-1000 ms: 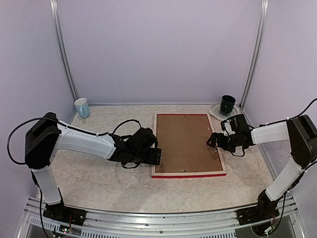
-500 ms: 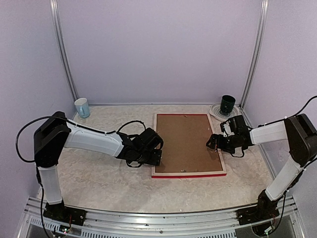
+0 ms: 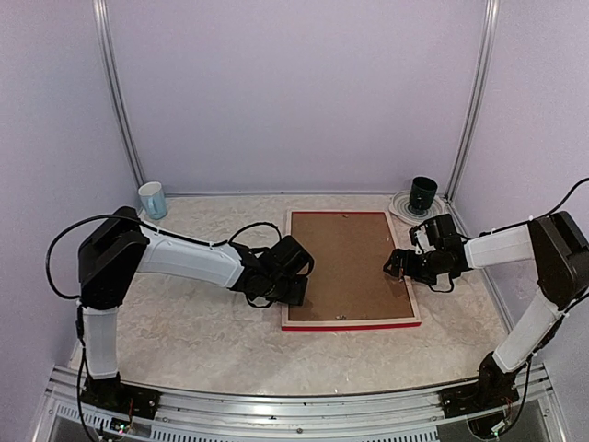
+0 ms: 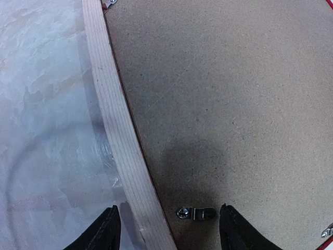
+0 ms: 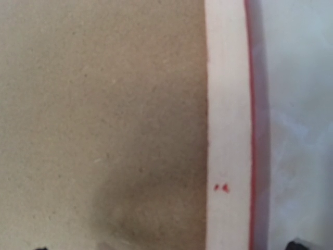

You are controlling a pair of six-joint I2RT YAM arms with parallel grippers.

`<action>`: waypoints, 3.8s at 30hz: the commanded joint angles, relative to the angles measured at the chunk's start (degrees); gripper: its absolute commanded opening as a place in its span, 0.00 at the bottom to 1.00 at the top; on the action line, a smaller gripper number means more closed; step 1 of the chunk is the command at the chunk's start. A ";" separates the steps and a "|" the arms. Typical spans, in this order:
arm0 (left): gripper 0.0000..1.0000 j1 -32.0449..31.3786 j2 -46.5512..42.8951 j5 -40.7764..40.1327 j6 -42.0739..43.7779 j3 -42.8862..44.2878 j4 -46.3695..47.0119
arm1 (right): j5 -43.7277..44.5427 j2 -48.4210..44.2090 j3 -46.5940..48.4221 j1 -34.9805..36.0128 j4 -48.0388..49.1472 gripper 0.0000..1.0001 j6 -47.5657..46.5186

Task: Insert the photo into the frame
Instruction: Press the fastener onto the backboard.

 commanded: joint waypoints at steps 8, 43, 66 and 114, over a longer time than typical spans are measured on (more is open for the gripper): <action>0.61 -0.15 -1.80 -0.38 -0.30 -1.06 -1.14 | 0.69 -0.59 -1.14 -0.67 0.67 0.99 0.10; 0.46 0.24 0.79 -1.19 -1.33 0.20 -0.34 | 0.57 -1.34 -1.58 -0.68 0.62 0.99 0.33; 0.46 1.09 3.31 -2.68 -1.31 2.38 -0.64 | 0.54 -1.32 -1.72 -0.61 0.64 0.99 0.53; 0.44 1.84 2.49 -3.88 -2.33 1.77 -2.20 | 0.48 -1.12 -1.64 -0.68 0.65 0.99 0.62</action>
